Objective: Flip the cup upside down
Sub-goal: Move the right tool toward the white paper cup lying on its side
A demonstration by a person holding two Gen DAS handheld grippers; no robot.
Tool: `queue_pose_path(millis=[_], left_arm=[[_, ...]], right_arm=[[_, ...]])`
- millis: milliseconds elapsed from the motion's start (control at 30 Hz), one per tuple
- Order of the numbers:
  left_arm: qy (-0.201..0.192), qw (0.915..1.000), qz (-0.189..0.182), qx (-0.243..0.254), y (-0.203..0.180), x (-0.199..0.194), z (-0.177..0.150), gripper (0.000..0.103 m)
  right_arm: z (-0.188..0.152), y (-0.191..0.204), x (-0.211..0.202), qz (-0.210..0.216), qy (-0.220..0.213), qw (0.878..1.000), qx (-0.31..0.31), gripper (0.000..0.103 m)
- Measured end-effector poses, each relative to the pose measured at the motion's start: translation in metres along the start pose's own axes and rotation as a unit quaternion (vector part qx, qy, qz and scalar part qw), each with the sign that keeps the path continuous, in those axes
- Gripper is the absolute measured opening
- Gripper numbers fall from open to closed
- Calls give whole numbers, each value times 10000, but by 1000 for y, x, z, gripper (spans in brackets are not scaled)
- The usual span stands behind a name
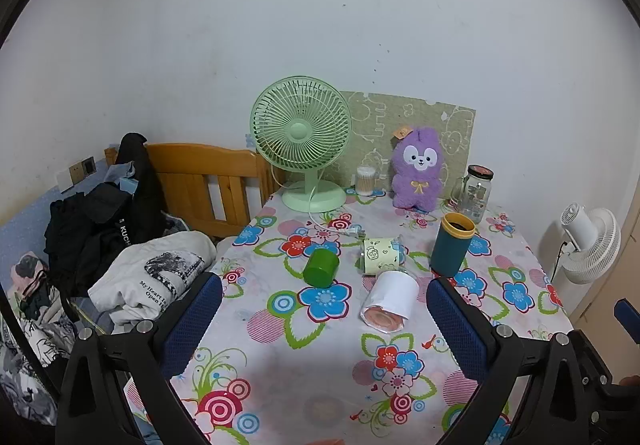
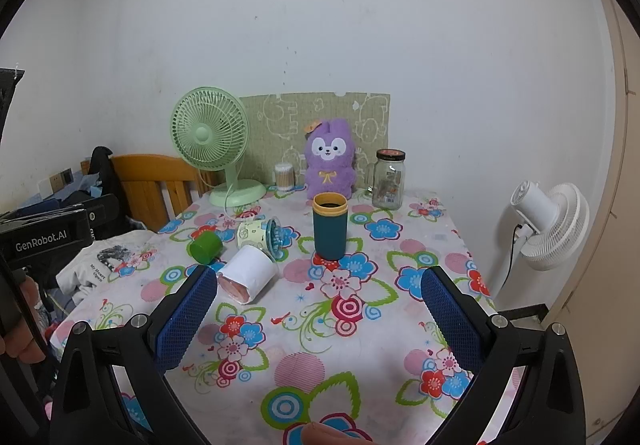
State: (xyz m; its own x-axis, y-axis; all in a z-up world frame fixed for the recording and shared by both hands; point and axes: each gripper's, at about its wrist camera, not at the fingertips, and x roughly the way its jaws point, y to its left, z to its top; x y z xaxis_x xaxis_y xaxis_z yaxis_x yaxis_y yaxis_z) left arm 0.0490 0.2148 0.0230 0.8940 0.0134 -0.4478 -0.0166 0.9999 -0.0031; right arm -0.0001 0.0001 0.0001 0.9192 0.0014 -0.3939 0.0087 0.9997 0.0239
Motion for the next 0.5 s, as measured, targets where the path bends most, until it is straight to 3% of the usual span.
queue_pose_path(millis=[500], left_arm=[[61, 10000, 22, 18, -2, 2, -7, 103]], right_arm=[[-6, 4, 4, 59, 81, 9999, 49, 103]])
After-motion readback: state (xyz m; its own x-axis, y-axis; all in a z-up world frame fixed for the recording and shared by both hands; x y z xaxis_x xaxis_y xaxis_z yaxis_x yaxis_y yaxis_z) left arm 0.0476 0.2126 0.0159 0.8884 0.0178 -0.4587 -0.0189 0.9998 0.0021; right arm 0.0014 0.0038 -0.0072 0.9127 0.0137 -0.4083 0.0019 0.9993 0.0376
